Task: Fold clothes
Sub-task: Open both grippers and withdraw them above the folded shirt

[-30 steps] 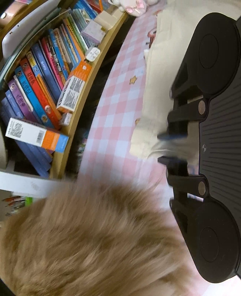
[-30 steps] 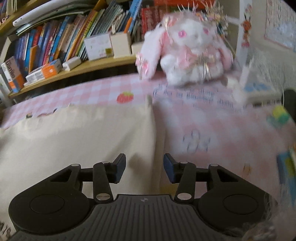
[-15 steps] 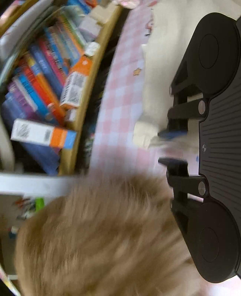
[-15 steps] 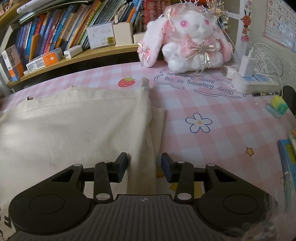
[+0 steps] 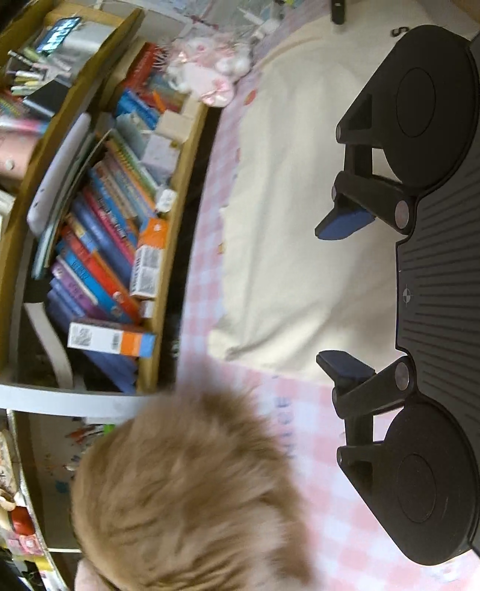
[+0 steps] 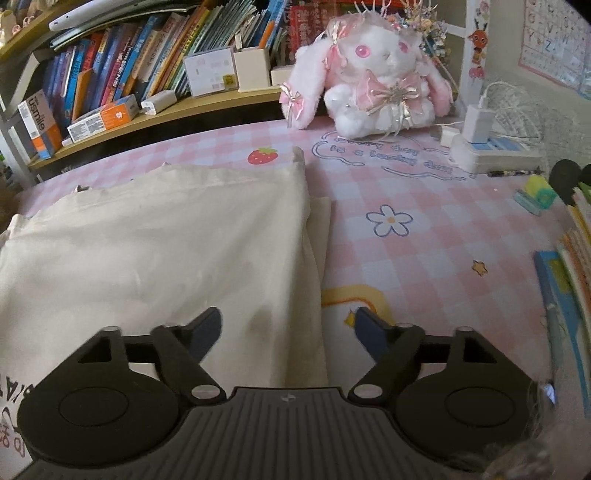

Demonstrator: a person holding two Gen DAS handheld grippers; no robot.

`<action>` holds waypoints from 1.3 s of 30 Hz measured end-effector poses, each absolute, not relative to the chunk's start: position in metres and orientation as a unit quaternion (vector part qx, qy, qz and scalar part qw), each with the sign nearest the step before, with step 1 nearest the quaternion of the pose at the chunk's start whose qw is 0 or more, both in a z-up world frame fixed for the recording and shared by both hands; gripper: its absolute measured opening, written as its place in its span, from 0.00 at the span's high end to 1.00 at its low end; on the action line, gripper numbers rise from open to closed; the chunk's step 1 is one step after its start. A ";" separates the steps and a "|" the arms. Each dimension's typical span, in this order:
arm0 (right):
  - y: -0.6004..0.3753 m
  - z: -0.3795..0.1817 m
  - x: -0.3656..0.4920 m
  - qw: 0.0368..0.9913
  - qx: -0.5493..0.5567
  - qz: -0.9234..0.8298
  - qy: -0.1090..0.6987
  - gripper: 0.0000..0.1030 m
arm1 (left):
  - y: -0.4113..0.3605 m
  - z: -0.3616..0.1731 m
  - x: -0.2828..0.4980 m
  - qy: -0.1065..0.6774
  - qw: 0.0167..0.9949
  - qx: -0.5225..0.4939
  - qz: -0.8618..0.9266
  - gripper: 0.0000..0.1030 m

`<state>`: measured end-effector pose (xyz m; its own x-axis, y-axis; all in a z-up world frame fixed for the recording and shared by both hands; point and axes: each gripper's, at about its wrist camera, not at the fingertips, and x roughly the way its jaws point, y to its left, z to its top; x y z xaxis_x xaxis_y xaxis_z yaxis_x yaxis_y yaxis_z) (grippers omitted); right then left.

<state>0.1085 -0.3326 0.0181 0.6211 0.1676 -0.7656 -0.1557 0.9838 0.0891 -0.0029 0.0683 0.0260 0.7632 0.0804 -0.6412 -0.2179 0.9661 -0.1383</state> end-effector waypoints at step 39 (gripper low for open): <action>-0.364 0.017 0.091 0.856 0.116 0.144 0.482 0.45 | 0.037 0.011 -0.055 0.356 0.895 -0.161 0.214 0.08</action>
<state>0.0913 -0.3638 0.0169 0.4939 0.3588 -0.7920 -0.1356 0.9315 0.3375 -0.0549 0.0367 0.0112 0.6549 0.2689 -0.7062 -0.4979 0.8565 -0.1356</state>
